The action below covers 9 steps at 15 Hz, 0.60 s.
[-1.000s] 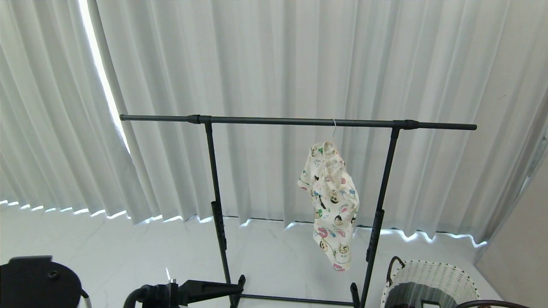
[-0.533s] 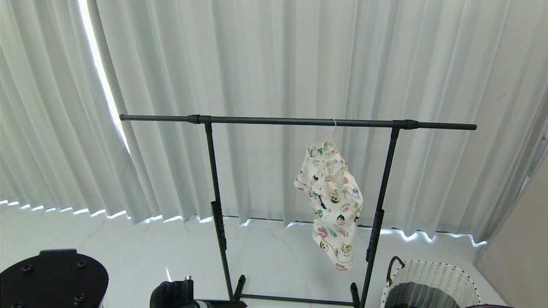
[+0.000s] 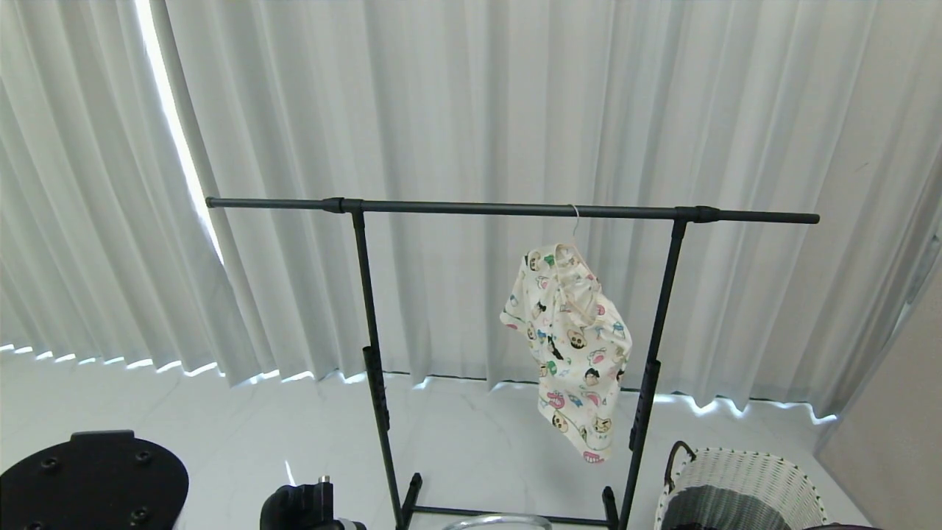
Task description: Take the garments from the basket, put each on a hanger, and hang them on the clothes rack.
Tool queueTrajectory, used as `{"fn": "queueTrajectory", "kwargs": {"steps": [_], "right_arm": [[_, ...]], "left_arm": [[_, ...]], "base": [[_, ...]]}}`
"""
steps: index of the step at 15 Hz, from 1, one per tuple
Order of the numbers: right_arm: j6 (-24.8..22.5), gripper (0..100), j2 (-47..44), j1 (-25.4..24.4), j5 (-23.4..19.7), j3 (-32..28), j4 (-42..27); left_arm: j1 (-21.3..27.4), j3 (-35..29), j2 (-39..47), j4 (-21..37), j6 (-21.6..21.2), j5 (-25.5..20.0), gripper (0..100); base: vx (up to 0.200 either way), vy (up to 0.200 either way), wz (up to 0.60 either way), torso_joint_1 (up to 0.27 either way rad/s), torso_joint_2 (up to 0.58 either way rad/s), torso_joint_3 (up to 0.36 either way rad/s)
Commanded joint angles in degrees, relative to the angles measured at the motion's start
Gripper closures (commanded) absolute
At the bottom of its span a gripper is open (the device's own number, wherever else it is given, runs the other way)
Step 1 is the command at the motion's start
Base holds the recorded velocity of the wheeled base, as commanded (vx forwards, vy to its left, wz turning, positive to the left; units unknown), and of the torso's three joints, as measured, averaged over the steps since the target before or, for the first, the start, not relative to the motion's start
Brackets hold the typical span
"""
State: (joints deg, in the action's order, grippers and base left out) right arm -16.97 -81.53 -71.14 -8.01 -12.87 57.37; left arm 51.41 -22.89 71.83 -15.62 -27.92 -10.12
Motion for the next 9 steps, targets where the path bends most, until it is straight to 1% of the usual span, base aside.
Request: {"fn": "queueTrajectory", "kwargs": {"steps": [1,4,6,7,9], "right_arm": [[0.0,0,0.2,0.1,0.3,0.0,-0.1],[0.3,0,0.2,0.3,3.2,1.2,-0.1],[1.4,0,0.2,0.3,3.2,3.0,-0.2],[2.9,0,0.1,0.3,3.2,3.1,-0.2],[8.5,0,-0.4,0.7,3.4,2.4,-0.2]], "left_arm": [[-0.3,0.7,0.1,0.0,0.1,0.1,100],[-3.9,2.6,-0.4,-0.1,0.1,1.4,100],[-6.0,2.2,-2.0,-0.1,0.1,1.5,100],[-6.5,2.3,-2.9,-0.1,0.1,1.6,100],[-9.4,2.5,-4.8,-0.1,0.1,1.9,100]], "base": [[0.000,0.000,0.00,0.000,0.00,0.000],[0.000,0.000,0.00,0.000,0.00,0.000],[0.000,0.000,0.00,0.000,0.00,0.000],[0.000,0.000,0.00,0.000,0.00,0.000],[0.000,0.000,0.00,0.000,0.00,0.000]]}}
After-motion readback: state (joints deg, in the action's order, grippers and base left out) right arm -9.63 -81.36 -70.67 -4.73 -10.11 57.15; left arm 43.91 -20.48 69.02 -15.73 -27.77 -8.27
